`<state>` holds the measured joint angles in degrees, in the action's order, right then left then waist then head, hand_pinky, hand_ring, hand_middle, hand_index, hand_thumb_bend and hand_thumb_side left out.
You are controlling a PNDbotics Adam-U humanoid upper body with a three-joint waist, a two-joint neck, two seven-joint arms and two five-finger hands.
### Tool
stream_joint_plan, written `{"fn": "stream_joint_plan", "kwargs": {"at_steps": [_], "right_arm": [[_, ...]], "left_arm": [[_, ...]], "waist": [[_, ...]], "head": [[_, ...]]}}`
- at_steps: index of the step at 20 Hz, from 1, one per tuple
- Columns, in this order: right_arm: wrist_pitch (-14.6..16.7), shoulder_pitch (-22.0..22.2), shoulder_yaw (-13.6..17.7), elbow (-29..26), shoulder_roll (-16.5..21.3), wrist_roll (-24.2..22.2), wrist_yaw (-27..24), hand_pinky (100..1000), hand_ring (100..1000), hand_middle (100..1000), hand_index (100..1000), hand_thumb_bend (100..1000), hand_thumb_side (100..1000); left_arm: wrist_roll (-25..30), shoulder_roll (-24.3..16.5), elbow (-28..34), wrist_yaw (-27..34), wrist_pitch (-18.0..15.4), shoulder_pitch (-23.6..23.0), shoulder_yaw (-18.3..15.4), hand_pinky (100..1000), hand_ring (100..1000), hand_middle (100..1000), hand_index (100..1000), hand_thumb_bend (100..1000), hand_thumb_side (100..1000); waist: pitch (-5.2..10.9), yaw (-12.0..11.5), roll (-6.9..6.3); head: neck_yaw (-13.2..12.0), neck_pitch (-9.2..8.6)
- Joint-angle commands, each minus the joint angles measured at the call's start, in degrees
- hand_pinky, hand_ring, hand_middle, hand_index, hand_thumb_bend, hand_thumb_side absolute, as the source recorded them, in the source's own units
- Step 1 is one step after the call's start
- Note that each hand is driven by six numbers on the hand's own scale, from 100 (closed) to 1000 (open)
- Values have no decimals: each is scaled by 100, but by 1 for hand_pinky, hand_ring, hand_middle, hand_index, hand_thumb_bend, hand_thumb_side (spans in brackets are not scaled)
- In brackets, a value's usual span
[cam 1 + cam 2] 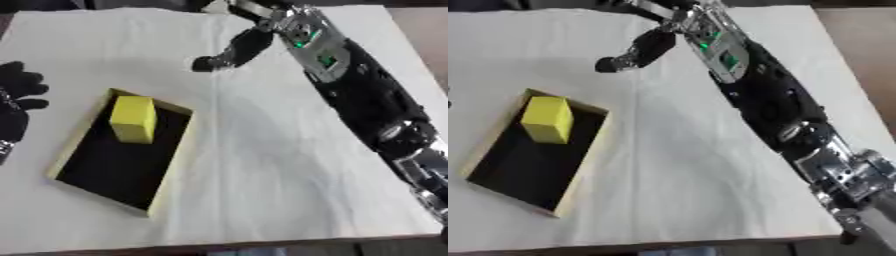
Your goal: Pick up objects on the table and place them in the box.
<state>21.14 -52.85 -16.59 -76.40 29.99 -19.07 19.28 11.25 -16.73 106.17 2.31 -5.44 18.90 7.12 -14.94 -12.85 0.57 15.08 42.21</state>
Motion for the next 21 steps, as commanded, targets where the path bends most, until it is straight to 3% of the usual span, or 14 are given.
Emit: {"fn": "stream_joint_plan", "kwargs": {"at_steps": [1, 14, 21], "right_arm": [[-189, -16, 169, -359, 401, 71, -350, 821, 852, 935, 1000, 532, 495], [-730, 514, 452, -1179, 1029, -70, -1607, 798, 835, 900, 1000, 445, 422], [-880, 782, 630, -1419, 1187, -85, -1857, 790, 828, 887, 1000, 433, 418]], "left_arm": [[-191, -110, 1, -52, 29, 82, -118, 774, 803, 764, 903, 425, 596], [-1010, -71, -355, 30, 306, 286, -259, 776, 810, 771, 909, 406, 613], [-1203, -57, -405, 126, 452, 338, -298, 776, 809, 770, 910, 406, 620]], "waist": [[138, 47, -39], [191, 216, -69], [213, 281, -56]], "head": [[-85, -64], [-279, -140], [-330, -170]]}}
